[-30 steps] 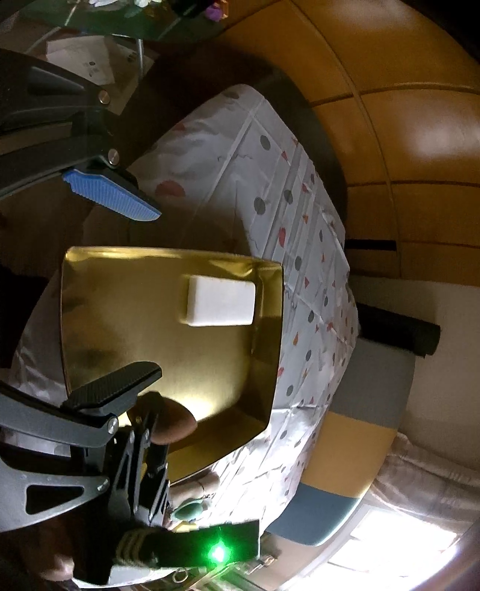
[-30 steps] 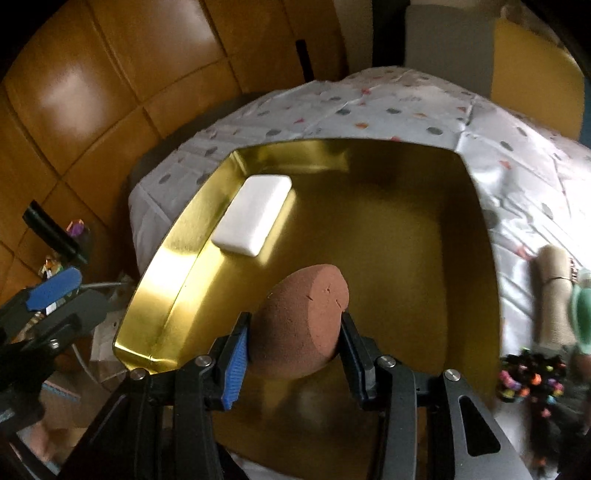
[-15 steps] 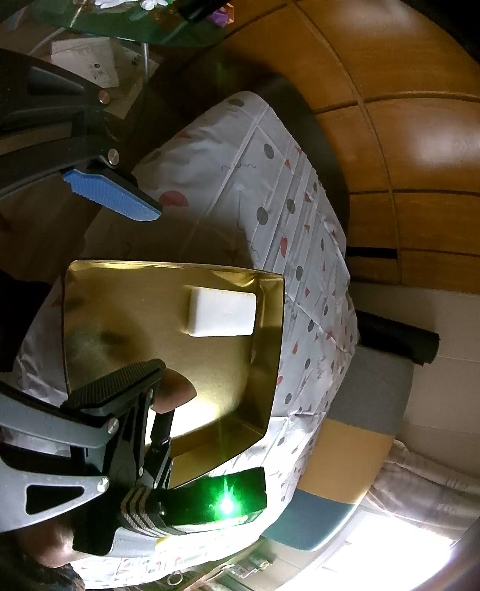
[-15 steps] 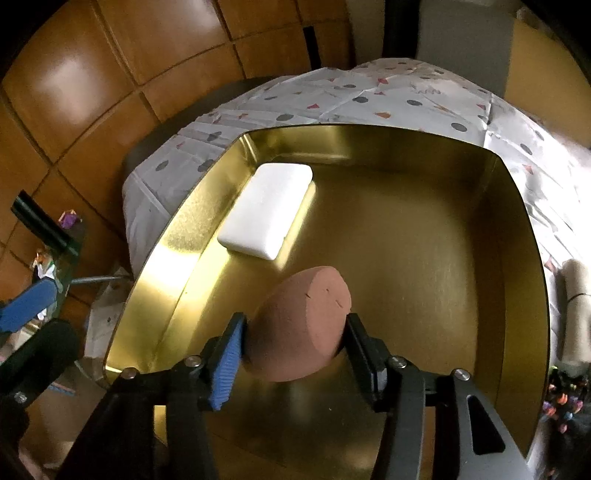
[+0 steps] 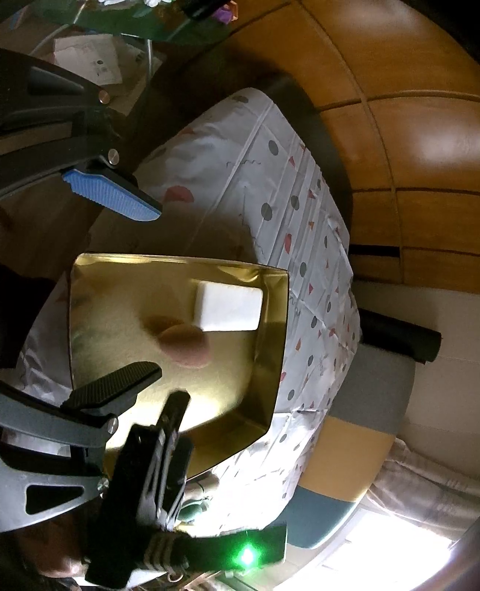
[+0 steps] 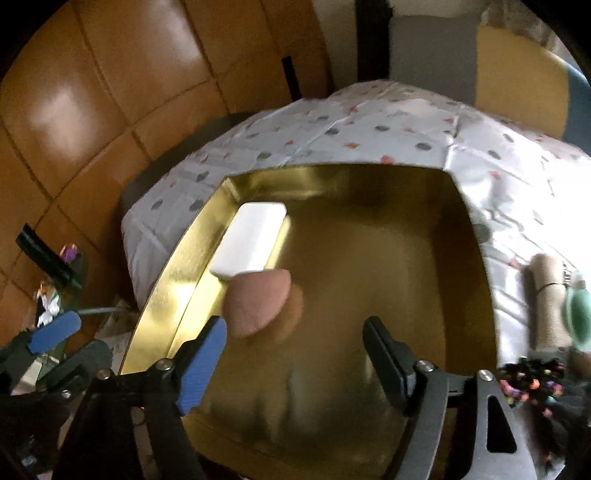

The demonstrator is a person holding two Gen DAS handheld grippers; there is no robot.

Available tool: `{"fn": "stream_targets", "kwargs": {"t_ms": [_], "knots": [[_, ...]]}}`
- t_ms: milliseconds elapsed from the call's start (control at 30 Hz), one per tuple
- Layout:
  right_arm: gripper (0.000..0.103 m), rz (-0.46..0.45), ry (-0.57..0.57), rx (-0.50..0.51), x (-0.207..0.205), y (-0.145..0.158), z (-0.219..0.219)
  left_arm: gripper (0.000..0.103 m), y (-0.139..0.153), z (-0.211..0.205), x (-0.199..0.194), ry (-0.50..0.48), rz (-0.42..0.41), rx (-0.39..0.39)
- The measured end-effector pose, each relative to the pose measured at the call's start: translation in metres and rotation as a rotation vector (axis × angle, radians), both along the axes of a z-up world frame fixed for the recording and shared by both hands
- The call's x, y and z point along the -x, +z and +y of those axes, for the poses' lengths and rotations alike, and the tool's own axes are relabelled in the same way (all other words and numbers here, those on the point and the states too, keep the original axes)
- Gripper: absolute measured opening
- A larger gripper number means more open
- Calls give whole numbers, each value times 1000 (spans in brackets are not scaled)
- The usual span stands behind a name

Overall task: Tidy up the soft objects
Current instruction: 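Carry the brown egg sponge over the tray and open the right tool, then grasp the beaded braid of the black wig with left tool while right withdraws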

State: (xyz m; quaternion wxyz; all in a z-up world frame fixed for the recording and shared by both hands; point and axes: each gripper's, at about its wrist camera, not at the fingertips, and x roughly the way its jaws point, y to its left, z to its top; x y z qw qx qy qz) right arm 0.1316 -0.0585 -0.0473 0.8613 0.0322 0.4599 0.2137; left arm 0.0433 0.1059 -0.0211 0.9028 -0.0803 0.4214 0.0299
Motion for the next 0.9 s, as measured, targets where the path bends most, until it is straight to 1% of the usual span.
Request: {"fn": "stream_targets", "kwargs": {"t_ms": [67, 167, 267, 433, 600, 667, 700, 767, 900], "knots": [[78, -36, -33, 4, 5, 11, -14, 80, 0, 0, -1, -4, 3, 18], [86, -85, -86, 1, 13, 25, -40, 80, -1, -3, -2, -25, 12, 60], [86, -120, -156, 5, 24, 35, -77, 79, -2, -9, -2, -52, 18, 83], [86, -129, -270, 19, 37, 38, -136, 79, -2, -23, -4, -105, 28, 113], [86, -134, -397, 45, 52, 41, -200, 78, 1, -46, -8, -176, 35, 117], [86, -133, -445, 64, 56, 40, -225, 72, 5, -63, -11, -231, 39, 102], [86, -134, -465, 73, 58, 40, -236, 72, 6, -71, -13, -258, 39, 90], [88, -135, -512, 84, 63, 38, -260, 66, 11, -93, -17, -335, 39, 61], [88, -132, -595, 77, 72, 27, -302, 62, 19, -148, -24, -521, 21, 9]]}}
